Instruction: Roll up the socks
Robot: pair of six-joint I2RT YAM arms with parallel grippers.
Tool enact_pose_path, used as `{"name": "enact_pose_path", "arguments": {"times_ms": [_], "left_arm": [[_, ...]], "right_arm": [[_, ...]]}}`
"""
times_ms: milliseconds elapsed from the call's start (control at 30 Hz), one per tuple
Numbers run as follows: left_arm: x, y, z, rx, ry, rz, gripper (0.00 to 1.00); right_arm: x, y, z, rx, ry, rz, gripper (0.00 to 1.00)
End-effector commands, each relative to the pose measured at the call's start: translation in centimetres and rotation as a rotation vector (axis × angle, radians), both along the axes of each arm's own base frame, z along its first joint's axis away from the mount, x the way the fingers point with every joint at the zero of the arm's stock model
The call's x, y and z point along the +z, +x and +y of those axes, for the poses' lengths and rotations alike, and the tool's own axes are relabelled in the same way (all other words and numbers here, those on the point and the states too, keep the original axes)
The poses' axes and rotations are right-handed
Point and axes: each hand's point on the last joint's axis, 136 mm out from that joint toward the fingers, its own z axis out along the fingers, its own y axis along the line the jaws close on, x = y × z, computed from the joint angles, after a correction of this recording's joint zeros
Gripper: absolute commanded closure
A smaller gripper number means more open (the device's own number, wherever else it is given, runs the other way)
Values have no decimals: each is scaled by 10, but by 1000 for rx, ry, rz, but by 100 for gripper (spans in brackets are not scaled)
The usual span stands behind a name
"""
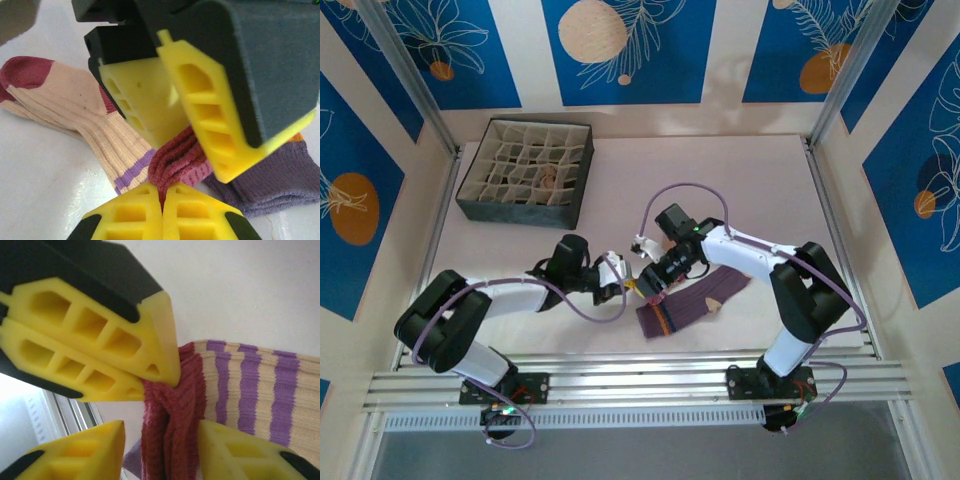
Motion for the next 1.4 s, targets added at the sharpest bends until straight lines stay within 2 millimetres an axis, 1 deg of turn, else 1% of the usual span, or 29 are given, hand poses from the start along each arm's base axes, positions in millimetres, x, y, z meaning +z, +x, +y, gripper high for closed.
{"name": "enact_pose_path", "arguments": {"times_ms": [0, 67, 167, 233, 300, 367, 433, 500, 700, 800, 867, 933, 1000, 1067, 1167, 1233, 1267, 1300, 1367], "left_arm": [[0, 2, -5, 17, 11, 3, 100], [-6, 1, -2, 38, 28, 9, 100], [-11, -1, -1, 51, 35, 13, 100], [-14, -4, -1, 57, 38, 21, 100], [-15, -5, -2, 64, 41, 26, 100], [-16, -7, -3, 67, 46, 30, 100], [-16, -8, -5, 71, 50, 30, 100], [-17, -11, -7, 73, 59, 31, 100], [-16, -17, -12, 101, 73, 47, 100], [-18, -17, -13, 135, 86, 75, 100], [-20, -17, -14, 159, 88, 91, 100], [-20, -17, -14, 180, 88, 109, 100], [-20, -16, -14, 201, 87, 133, 100], [-19, -14, -14, 217, 87, 149, 100], [-17, -11, -15, 238, 94, 179, 100], [-20, -10, -16, 244, 108, 206, 100], [-20, -10, -17, 248, 113, 219, 100], [-22, -10, -18, 249, 116, 230, 100], [-25, -9, -19, 257, 127, 260, 100]], "right_arm": [[21, 8, -6, -66, 48, 13, 51], [22, 14, -16, -129, 42, 23, 51], [14, 28, -39, -264, 0, 47, 51], [1, 41, -58, -368, -68, 75, 51], [-17, 52, -75, -451, -155, 110, 52], [-34, 59, -83, -496, -224, 141, 53], [-47, 69, -84, -519, -257, 162, 56], [-57, 79, -80, -531, -270, 186, 58], [-75, 112, -54, -513, -285, 218, 61], [-83, 124, -39, -487, -287, 231, 61], [-83, 129, -27, -461, -279, 236, 61], [-77, 134, -18, -442, -262, 225, 61], [-63, 137, -12, -432, -224, 194, 60], [-48, 137, -10, -428, -175, 160, 59], [-25, 131, -14, -429, -101, 110, 54], [-12, 124, -22, -441, -58, 97, 52], [-8, 120, -25, -445, -38, 96, 51], [0, 117, -28, -447, -9, 88, 51], [7, 103, -37, -451, 29, 93, 51]]}}
